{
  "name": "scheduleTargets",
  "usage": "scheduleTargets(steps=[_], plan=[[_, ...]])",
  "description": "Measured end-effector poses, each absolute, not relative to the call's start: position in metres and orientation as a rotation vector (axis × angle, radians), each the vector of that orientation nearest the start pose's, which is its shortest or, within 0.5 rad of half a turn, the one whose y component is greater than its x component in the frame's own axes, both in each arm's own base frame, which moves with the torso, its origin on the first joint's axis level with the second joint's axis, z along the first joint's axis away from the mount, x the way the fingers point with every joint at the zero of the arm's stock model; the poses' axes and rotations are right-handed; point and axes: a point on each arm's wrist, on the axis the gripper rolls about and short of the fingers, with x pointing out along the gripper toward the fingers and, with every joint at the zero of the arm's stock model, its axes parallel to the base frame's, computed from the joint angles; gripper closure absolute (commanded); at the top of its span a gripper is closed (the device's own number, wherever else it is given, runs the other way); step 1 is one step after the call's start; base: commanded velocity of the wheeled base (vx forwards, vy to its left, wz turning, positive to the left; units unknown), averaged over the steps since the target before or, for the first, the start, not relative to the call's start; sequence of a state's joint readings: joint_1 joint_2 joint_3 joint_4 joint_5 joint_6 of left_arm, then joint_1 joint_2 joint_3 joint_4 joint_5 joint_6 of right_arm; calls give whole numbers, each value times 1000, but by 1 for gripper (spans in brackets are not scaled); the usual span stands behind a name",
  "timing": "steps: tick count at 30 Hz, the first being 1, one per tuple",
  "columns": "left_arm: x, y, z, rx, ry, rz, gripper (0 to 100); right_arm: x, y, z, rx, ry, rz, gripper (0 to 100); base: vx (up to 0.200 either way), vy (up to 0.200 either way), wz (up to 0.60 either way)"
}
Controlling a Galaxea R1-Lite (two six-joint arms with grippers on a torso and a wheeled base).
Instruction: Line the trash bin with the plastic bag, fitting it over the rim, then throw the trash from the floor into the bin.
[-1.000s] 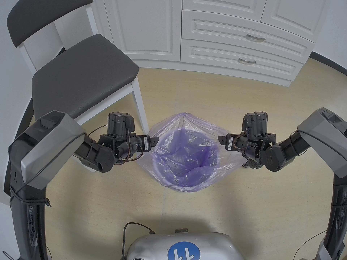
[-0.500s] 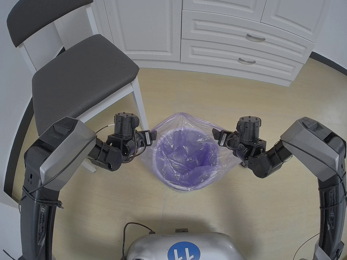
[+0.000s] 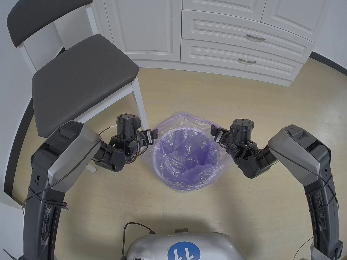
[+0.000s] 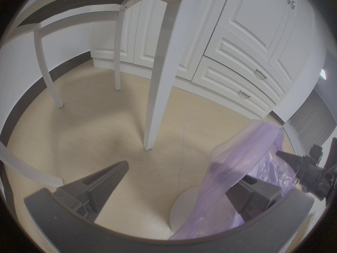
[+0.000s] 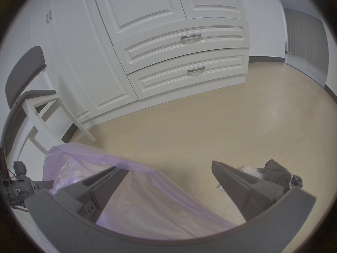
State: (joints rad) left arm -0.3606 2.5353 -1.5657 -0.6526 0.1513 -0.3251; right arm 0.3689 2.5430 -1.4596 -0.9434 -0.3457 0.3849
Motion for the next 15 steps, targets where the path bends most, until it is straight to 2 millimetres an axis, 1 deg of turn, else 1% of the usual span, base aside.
scheduleTargets(steps=[8, 15], plan=[[481, -173, 33, -255, 328, -146, 0, 474, 174, 20, 377, 138, -9, 0, 0, 0, 0], [482, -170, 28, -251, 344, -139, 0, 475, 175, 12, 376, 149, -8, 0, 0, 0, 0]])
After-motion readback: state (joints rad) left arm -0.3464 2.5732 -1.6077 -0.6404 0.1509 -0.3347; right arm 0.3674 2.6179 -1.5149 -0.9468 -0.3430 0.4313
